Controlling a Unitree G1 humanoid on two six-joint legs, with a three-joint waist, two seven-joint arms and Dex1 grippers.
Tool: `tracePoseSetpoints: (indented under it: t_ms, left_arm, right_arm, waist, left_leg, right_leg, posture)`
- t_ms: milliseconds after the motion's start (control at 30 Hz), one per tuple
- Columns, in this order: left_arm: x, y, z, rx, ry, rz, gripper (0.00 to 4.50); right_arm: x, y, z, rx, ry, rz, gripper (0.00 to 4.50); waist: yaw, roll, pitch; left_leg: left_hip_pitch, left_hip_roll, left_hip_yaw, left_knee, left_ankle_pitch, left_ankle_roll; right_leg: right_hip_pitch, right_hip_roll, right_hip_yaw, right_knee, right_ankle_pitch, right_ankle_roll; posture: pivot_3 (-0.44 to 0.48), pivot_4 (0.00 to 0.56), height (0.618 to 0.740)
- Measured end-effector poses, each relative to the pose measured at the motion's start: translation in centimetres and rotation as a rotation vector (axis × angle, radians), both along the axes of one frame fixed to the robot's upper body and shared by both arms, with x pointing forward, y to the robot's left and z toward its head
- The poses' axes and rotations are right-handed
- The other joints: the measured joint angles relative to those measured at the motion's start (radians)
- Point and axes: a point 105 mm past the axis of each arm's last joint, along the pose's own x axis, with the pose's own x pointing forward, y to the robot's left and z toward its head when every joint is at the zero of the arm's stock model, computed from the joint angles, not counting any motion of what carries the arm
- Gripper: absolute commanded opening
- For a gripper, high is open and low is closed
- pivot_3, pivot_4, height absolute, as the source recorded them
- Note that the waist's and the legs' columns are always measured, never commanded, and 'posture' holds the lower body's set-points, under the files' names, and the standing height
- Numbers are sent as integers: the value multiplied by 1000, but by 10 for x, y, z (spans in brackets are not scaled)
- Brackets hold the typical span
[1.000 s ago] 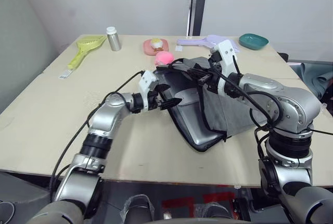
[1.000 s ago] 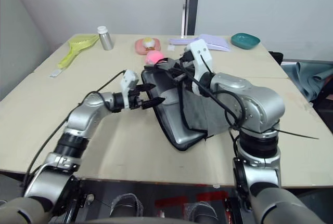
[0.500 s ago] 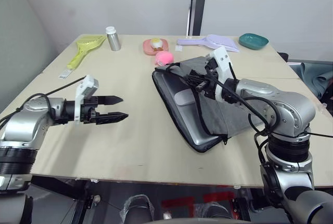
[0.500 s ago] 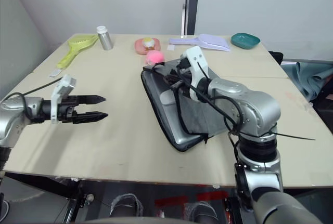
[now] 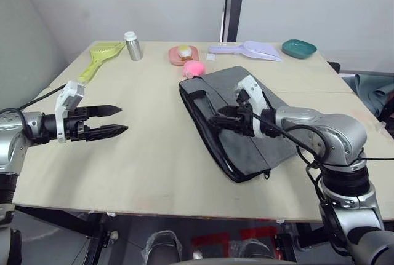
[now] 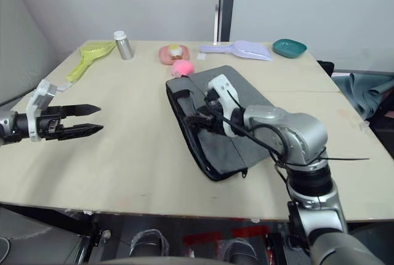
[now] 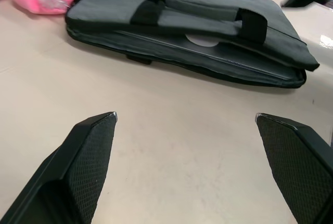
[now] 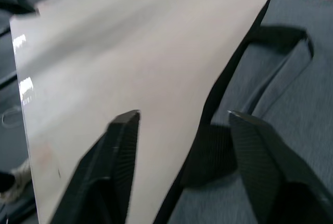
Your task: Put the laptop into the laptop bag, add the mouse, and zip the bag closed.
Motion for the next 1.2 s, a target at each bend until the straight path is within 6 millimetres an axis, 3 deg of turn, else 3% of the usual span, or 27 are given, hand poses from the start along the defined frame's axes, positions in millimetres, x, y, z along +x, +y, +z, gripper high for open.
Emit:
tracePoseSetpoints:
  t_ms: [67,233,400,500,667,833,1033,1200]
  left_arm:
    - [0,3,5,3,-10,8,4500]
    - [0,15,11,11,-11,34,4500]
    - [3,25,14,-3,-16,59,4500]
    - [5,21,15,-1,-22,40,4500]
    - [8,10,11,-15,-12,-17,4500]
    - [7,7,11,-16,-11,-44,4500]
    - [8,3,19,-10,-43,-75,4500]
    - [7,1,18,-12,-42,-90,4500]
  right_arm:
    - [-2,-19,-9,-50,29,-24,4461]
    - [-11,-62,6,-74,21,-60,4461]
    - [-31,-74,15,-87,-4,-33,4461]
    - [-35,-64,16,-71,-15,-17,4461]
    - [-22,-11,8,-59,-57,-14,4461]
    - [0,-4,-14,-226,-100,-167,4461]
    - [7,41,-10,-257,-170,-137,4461]
    - [23,37,-17,-351,-181,-205,4461]
  waist:
    - [5,0,0]
    - [7,0,0]
    - [6,-1,-1]
    - [4,-1,-1]
    - [-8,-1,-1]
    - [-2,-1,-1]
    - [-11,-1,-1]
    - [-5,-1,-1]
  left_leg:
    - [0,0,0,0,0,0]
    - [1,0,1,0,0,0]
    - [3,1,1,1,0,1]
    - [6,1,3,1,0,1]
    - [7,0,3,4,1,0]
    - [5,0,3,4,1,-1]
    - [5,0,3,3,1,-2]
    - [4,0,2,3,1,-2]
  right_leg:
    - [0,0,0,0,0,0]
    - [1,0,1,0,0,0]
    - [1,0,2,1,0,0]
    - [3,0,4,4,0,-1]
    - [-1,0,6,12,-1,-2]
    - [-1,0,6,10,-1,-2]
    - [-3,1,6,12,-2,-2]
    - [-4,0,5,11,-1,-1]
  posture:
    - [0,150,740]
    - [0,150,740]
    - [0,150,740]
    - [0,150,740]
    - [0,150,740]
    - [0,150,740]
    - [0,150,740]
    - [0,150,740]
